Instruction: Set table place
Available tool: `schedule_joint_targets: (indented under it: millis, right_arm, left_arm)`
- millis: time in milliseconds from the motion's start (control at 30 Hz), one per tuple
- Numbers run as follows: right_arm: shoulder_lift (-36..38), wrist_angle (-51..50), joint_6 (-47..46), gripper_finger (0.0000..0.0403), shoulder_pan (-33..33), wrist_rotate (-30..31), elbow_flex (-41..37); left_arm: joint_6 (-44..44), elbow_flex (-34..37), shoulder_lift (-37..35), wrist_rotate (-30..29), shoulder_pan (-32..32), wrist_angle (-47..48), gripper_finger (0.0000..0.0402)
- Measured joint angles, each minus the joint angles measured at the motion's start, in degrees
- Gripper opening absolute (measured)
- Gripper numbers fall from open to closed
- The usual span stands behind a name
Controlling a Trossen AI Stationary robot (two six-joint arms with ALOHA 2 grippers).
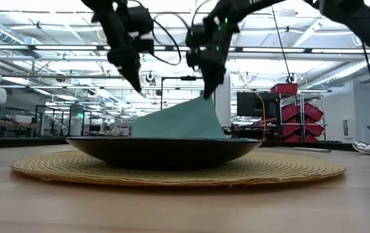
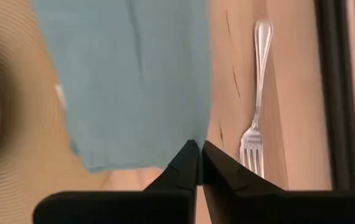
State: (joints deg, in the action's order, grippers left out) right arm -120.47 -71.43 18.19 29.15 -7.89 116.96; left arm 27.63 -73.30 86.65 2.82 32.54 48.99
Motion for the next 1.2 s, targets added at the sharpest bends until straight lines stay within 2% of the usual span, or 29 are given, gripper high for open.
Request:
schedule_joint_targets:
  millis: [133,267,567,767,933,1067,1200]
  right_arm:
    - [4.07,-0.76,-1.46,0.0000,-2.70,0.46,1.13]
    - [5.67,-1.14,-3.18,0.0000,-3.05,0.17,1.11]
    - [5.67,-2.17,-4.05,0.0000,-3.48,0.39,1.03]
    - [5.63,-2.83,-4.23,0.0000,-3.44,0.41,1.03]
    - [5.62,-3.03,-4.19,0.0000,-3.44,0.39,1.03]
    - [5.62,-3.23,-4.17,0.0000,-3.26,0.30,1.03]
    - [5.62,-3.89,-4.22,0.0000,-3.22,0.20,1.03]
  left_arm:
    - [-2.11,-0.01,-4.39,-0.03,-2.16,2.31,0.0000]
    - [-1.34,1.38,-5.10,0.64,-3.02,-0.08,0.0000]
    - [3.27,3.23,3.96,0.48,-2.94,-7.34,0.0005]
    - [9.02,3.23,7.06,-8.77,-2.59,-11.41,0.0061]
    - [8.74,3.23,7.26,-15.88,-2.11,-16.64,0.0116]
    - [9.02,3.23,7.28,-15.61,-2.20,-17.13,0.0131]
    - [11.86,3.23,7.81,-9.97,-1.60,-17.07,0.0133]
